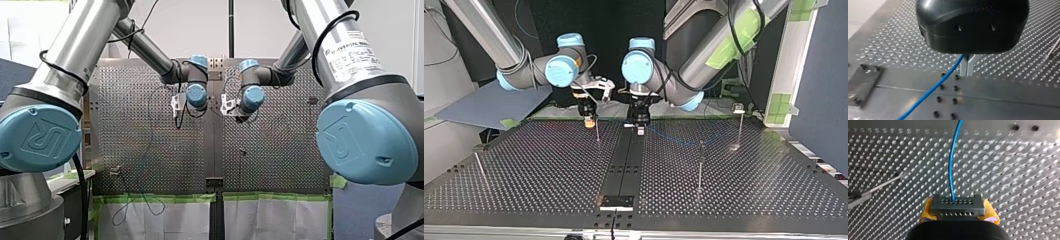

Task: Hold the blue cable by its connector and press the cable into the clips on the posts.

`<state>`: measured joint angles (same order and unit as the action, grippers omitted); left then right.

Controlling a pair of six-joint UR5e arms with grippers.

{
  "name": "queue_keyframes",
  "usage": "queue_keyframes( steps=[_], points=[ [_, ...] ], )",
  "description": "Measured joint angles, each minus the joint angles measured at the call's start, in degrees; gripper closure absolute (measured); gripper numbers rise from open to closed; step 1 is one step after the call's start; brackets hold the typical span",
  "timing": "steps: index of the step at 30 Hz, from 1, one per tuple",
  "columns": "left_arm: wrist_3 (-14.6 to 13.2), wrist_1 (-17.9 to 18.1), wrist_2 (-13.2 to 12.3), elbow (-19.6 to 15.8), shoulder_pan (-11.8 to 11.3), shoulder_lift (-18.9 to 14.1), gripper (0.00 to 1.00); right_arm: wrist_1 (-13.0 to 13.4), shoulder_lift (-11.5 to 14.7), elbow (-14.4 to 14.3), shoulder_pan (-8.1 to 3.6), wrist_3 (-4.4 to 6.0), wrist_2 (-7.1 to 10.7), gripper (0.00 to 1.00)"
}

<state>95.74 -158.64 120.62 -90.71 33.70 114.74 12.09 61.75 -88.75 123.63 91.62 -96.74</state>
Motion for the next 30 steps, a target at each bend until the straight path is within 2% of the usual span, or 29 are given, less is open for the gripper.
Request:
queue_keyframes(
  steps=[9, 18, 25, 30],
  points=[
    [0.1, 2.4, 0.0, 0.0, 1.6, 1.7, 1.00, 2.5, -0.1, -3.3, -1.97, -0.23, -1.09, 1.00],
    [0.4, 6.0, 0.0, 0.0, 3.8, 6.1, 1.00, 6.7, -0.3, -6.2, -3.63, 0.38, -1.13, 1.00],
    [1.2, 9.0, 0.0, 0.0, 4.6, 7.5, 1.00, 9.8, -2.6, -8.0, -4.88, 0.43, -0.99, 1.00],
    [1.4, 11.1, 0.0, 0.0, 5.0, 9.7, 1.00, 11.6, -3.9, -8.9, -5.54, 0.49, -0.71, 1.00]
  ],
)
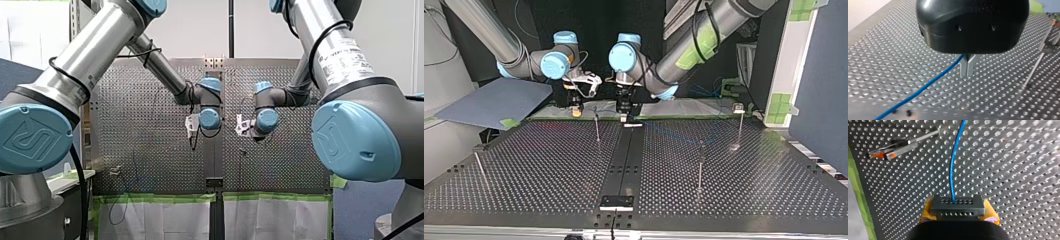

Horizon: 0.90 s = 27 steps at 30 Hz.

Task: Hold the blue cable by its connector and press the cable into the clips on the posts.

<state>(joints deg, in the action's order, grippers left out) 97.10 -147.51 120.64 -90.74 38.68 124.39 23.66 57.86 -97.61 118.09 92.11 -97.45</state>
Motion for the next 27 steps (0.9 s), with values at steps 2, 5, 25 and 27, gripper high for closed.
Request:
queue_keyframes(
  steps=[2, 5, 25, 27],
  points=[
    [0.0, 1.0, 0.0, 0.0, 0.2, 1.1, 1.00, 1.1, -0.5, -0.2, -0.32, -0.05, 0.18, 1.00],
    [0.1, 2.5, 0.1, 0.0, 0.4, 2.3, 1.00, 2.4, -1.5, -0.3, -0.87, -0.34, 0.42, 1.00],
    [1.6, 6.3, -0.7, 0.0, 1.4, 7.0, 1.00, 7.9, -5.2, -2.7, -3.65, -0.60, 4.44, 1.00],
    [1.8, 6.4, -0.7, 0.0, 1.4, 7.5, 1.00, 8.8, -5.2, -2.9, -3.79, -0.45, 4.96, 1.00]
  ],
)
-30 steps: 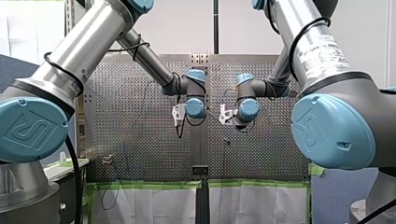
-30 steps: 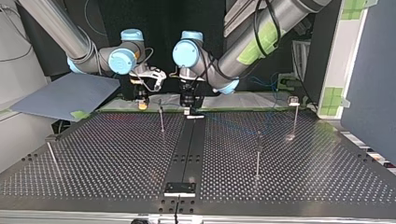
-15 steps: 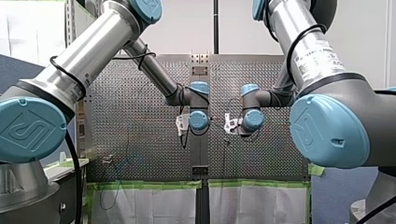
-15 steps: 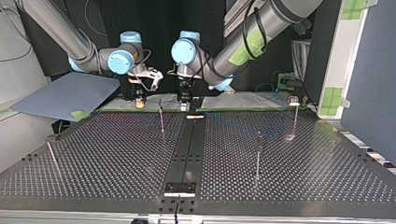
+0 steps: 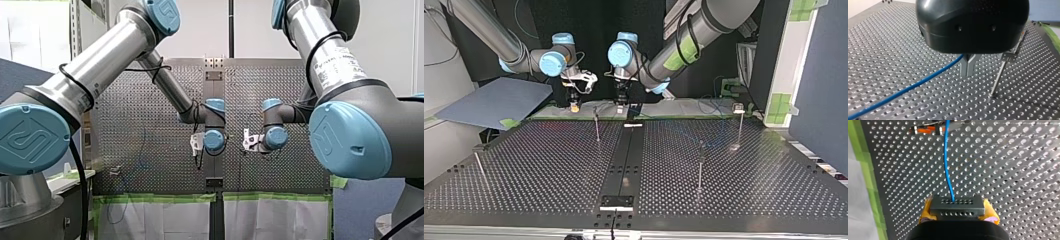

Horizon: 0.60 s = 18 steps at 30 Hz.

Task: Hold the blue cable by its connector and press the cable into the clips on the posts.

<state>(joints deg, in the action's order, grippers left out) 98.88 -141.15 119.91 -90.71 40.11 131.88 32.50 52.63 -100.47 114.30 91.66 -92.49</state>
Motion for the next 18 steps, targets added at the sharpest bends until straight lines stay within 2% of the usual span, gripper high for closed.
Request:
queue_keyframes(
  steps=[4, 11, 18],
  points=[
    [0.5, 0.0, -0.1, 0.0, 0.2, 1.3, 1.00, 1.9, 0.0, -0.1, -0.14, 0.30, 1.34, 1.00],
    [1.2, -0.3, 0.3, 0.0, 0.8, 4.6, 1.00, 3.7, 0.0, -0.6, -0.23, 0.15, 3.03, 1.00],
    [1.5, -1.0, 1.4, 0.0, 1.3, 5.1, 1.00, 6.0, 0.0, -1.8, -0.53, 0.37, 4.31, 1.00]
  ],
)
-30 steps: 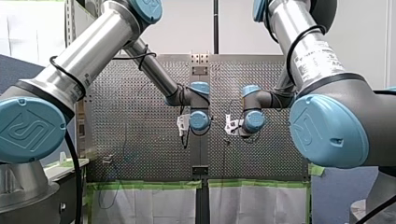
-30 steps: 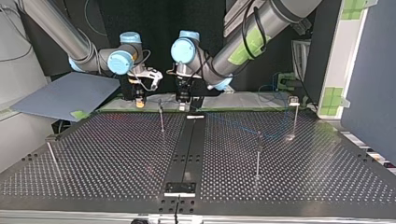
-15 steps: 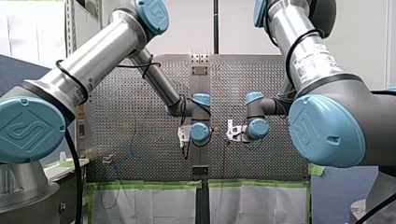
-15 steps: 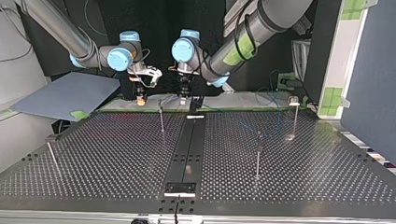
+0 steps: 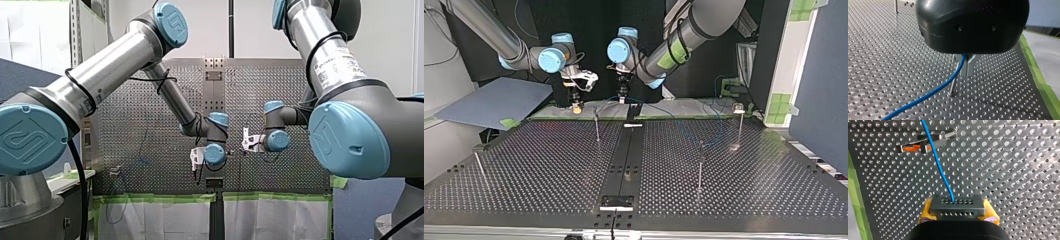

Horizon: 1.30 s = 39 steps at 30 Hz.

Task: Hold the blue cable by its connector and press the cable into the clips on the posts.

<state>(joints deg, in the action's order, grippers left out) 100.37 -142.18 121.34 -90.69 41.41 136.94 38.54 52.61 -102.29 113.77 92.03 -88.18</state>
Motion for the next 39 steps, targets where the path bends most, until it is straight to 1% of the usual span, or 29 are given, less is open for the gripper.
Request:
queue_keyframes(
  steps=[4, 6, 8, 11, 15, 16, 20, 26, 28, 32, 39],
  points=[
    [0.4, 0.2, 0.8, 0.0, 0.1, 0.0, 1.00, 0.2, 0.0, -0.4, -0.41, -0.21, 0.38, 1.00],
    [0.7, 0.6, 1.3, 0.0, 0.2, 0.0, 1.00, 0.5, 0.0, -0.8, -0.64, -0.60, 0.52, 1.00],
    [1.2, 1.1, 1.8, 0.0, 0.4, 0.0, 1.00, 1.2, 0.0, -1.5, -0.97, -1.20, 1.00, 1.00],
    [2.0, 2.1, 2.2, 0.0, 0.7, 0.0, 1.00, 2.7, 0.0, -2.5, -1.51, -1.60, 2.32, 1.00],
    [3.0, 3.2, 2.8, 0.0, 1.4, 0.1, 1.00, 3.8, -0.2, -3.2, -2.17, -1.92, 4.33, 1.00],
    [3.4, 3.4, 3.0, 0.0, 1.7, 0.3, 1.00, 3.9, -0.4, -3.3, -2.32, -2.01, 4.92, 1.00],
    [5.3, 3.6, 3.6, 0.0, 2.7, 0.8, 1.00, 4.7, -1.7, -3.4, -2.92, -2.22, 6.37, 1.00],
    [6.2, 3.7, 3.7, 0.0, 3.3, 1.1, 1.00, 5.7, -4.1, -3.4, -3.51, -2.18, 7.44, 1.00],
    [6.3, 3.7, 3.7, 0.0, 3.4, 1.1, 1.00, 6.4, -4.7, -3.4, -3.96, -2.04, 8.05, 1.00],
    [6.6, 3.7, 3.6, 0.0, 3.5, 1.1, 1.00, 7.7, -5.1, -3.4, -4.80, -1.69, 9.24, 1.00],
    [7.6, 3.7, 3.1, 1.3, 3.5, 1.3, 1.00, 8.9, -5.2, -3.4, -6.14, -1.06, 11.26, 1.00]
  ],
)
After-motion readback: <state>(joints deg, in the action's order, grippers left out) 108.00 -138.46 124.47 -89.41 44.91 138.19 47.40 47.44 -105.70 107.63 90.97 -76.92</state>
